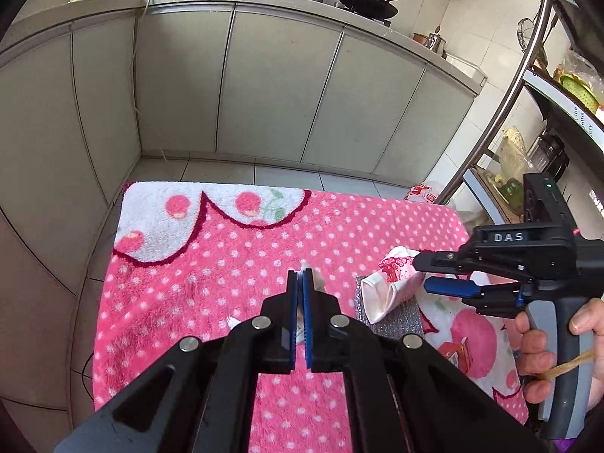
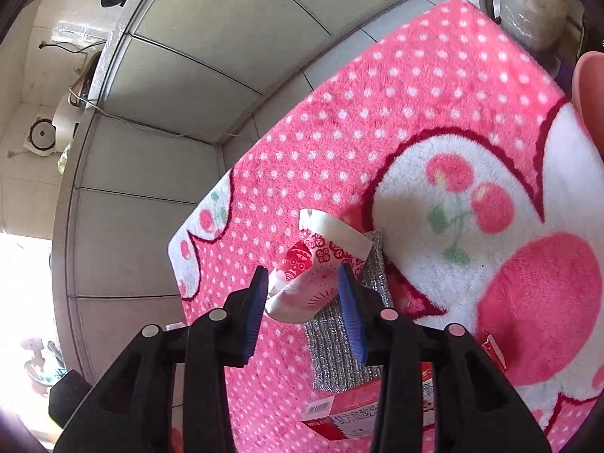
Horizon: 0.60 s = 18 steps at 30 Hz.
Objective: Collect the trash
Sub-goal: 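Move both open tools back over the table toward the paper cup and tissue, then grasp the pink-white paper cup with the right tool while the left tool grasps the tissue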
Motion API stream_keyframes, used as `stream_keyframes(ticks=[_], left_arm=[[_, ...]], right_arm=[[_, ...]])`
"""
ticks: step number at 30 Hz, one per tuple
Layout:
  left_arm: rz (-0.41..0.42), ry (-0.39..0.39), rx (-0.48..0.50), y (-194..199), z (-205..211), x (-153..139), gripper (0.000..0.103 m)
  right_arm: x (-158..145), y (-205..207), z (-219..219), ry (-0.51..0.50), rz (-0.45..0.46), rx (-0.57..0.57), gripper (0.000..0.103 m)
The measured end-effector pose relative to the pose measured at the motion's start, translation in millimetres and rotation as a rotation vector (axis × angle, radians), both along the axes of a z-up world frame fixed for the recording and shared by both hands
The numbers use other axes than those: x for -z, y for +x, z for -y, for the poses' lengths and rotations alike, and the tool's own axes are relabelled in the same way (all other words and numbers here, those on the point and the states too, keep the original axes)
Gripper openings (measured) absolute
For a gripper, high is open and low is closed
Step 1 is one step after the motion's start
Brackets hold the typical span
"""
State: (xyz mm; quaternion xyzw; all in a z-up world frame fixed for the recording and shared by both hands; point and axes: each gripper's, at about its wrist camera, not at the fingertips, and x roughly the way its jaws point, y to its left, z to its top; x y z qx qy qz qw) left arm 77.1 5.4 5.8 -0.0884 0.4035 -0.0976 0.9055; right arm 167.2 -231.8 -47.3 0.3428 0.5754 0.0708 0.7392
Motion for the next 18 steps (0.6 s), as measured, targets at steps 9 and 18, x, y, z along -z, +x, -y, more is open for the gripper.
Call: stream_keyframes(ticks=[9,18], left_arm=[[0.009,-0.013,0.024,-22,0,1,0.002],[0.012,-0.033,0.024,-31,-2,1,0.002]], right_arm=[[9,-4,-10,-0.031,0.048,-0.006,0.04],[-1,-14,9,-0.046,0.109,-0.053,0.011]])
